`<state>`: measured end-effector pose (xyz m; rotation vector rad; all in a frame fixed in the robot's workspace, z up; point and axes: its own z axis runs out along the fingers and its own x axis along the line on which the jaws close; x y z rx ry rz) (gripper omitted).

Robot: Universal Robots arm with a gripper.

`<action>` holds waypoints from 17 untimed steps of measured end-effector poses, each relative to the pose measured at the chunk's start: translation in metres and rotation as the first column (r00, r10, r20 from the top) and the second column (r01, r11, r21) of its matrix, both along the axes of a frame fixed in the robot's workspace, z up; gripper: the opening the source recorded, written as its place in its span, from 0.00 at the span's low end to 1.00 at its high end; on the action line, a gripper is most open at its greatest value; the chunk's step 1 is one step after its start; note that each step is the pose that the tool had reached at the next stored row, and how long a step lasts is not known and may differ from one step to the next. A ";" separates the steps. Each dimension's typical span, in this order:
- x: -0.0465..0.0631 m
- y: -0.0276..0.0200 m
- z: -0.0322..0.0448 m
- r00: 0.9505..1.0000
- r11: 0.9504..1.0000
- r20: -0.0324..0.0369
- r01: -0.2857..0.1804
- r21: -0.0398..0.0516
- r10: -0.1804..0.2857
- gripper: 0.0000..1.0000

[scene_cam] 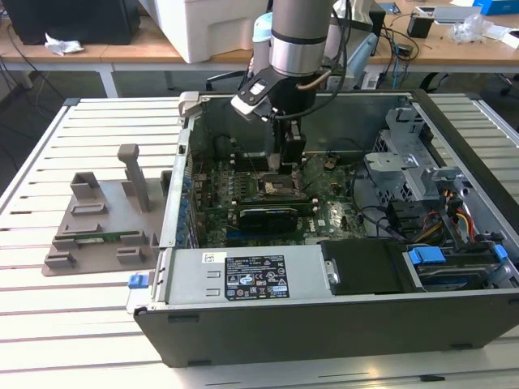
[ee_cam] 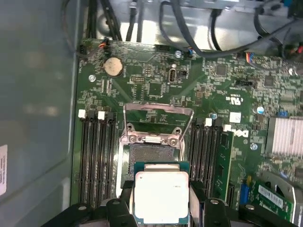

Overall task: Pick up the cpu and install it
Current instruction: 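Place the cpu into insertion slot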

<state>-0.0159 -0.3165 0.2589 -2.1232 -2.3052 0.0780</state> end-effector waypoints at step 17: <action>0.000 0.0000 -0.0270 1.000 1.000 0.000 -0.001 0.000 0.001 0.55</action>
